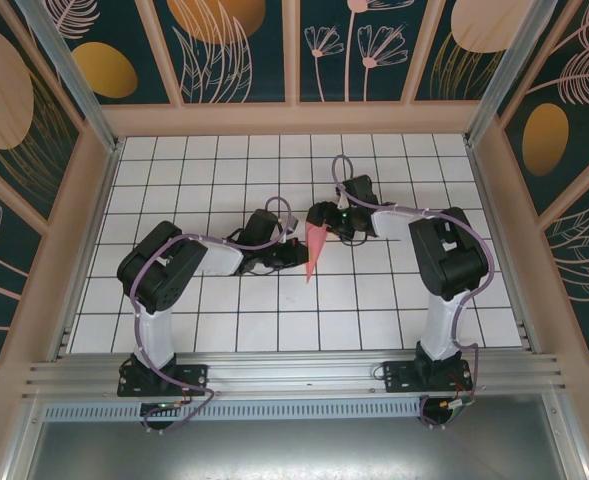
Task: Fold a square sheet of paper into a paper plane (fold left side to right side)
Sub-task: Fold the wing for the fifth time at the center of the table.
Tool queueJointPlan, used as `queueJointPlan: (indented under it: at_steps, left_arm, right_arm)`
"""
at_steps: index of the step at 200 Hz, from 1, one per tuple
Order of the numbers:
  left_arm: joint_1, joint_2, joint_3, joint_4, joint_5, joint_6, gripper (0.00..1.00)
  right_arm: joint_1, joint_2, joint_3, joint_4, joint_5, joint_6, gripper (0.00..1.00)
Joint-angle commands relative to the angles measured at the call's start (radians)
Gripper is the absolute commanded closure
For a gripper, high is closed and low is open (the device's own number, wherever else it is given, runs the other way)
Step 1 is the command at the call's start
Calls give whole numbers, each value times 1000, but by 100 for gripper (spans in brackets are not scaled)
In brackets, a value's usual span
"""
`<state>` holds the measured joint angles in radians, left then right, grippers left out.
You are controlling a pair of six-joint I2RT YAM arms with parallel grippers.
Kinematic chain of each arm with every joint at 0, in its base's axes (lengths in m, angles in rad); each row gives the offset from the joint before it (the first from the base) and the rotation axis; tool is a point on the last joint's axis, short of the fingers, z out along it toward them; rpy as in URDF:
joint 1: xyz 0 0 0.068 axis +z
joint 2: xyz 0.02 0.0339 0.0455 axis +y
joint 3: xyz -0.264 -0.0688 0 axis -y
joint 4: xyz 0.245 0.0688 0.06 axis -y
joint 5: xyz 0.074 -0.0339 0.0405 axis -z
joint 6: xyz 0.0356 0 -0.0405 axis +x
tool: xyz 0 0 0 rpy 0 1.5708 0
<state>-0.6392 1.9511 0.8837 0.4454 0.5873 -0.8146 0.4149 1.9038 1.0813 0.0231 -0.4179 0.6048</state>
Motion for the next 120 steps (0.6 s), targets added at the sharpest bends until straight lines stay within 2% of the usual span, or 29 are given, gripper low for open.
queueJointPlan:
  at_steps: [1,40,84,120]
  left_arm:
    - [13,-1,1,28,10,14,94]
    - [12,-7,-5,39,9,8,94]
    - [13,-7,-3,36,9,6,94]
    - [13,-3,-2,36,7,5,94]
  right_arm:
    - [3,-105,-30,27,52,-33,24]
    - [9,-184,-145,73,43,17,25]
    - [28,-202,-247,154,15,73,44]
    - [42,-159,-237,153,7,84,48]
